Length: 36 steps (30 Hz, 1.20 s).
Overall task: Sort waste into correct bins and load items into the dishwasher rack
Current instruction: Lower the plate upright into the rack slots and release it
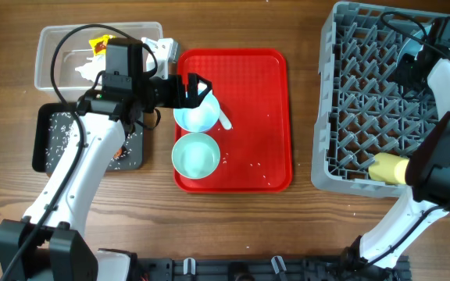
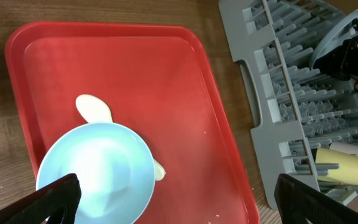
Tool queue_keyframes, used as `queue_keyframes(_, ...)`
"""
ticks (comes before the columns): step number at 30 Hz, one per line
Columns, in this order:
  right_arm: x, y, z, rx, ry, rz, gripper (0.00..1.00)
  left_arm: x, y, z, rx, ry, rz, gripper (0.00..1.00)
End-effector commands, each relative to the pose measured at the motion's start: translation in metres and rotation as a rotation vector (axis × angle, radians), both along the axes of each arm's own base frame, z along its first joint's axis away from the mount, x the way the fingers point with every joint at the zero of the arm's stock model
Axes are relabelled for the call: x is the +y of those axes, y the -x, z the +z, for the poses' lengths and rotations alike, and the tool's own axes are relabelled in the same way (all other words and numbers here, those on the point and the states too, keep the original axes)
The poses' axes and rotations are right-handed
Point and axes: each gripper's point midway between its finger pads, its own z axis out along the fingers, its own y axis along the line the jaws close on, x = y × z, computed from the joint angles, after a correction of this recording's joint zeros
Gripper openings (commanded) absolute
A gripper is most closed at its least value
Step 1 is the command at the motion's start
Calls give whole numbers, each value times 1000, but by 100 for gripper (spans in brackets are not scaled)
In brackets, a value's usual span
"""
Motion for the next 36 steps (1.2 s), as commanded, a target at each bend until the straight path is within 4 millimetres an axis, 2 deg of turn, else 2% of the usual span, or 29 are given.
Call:
queue_keyframes(1, 3, -8, 25, -66, -6, -2, 4, 0, -2, -2, -3, -9, 0, 100)
queue_keyframes(4, 6, -16, 87, -211, 20, 13, 5, 0, -2, -2, -3, -10, 0, 100)
queue_keyframes(5, 6, -15, 115, -274, 40, 16, 4, 0, -2, -2, -3, -9, 0, 100)
queue_keyframes(9, 8, -11, 157, -361, 73, 18, 5, 0, -2, -2, -3, -9, 0, 100)
queue_keyframes(11, 8, -9, 168, -389, 74, 8, 11, 0, -2, -2, -3, -10, 0, 100)
queue_keyframes(17, 11, -11, 168, -400, 50, 4, 52, 0, -2, -2, -3, -10, 0, 100)
queue_keyframes(19, 7, -11, 170, -416, 45, -19, 92, 0, -2, -2, -3, -10, 0, 100)
queue_keyframes(20, 4, -10, 170, -418, 47, -25, 100, 0, -2, -2, -3, -10, 0, 100)
queue_keyframes(23, -10, -6, 171, -441, 14, -67, 100, 0, -2, -2, -3, -10, 0, 100)
queue_keyframes(27, -28, 3, 175, -510, -131, -88, 100, 0, -2, -2, -3, -10, 0, 100)
queue_keyframes(30, -45, 11, 175, -520, -140, -116, 100, 0, -2, -2, -3, -10, 0, 100)
queue_keyframes(36, -54, 11, 180, -552, -143, -150, 100, 0, -2, -2, -3, -10, 0, 100)
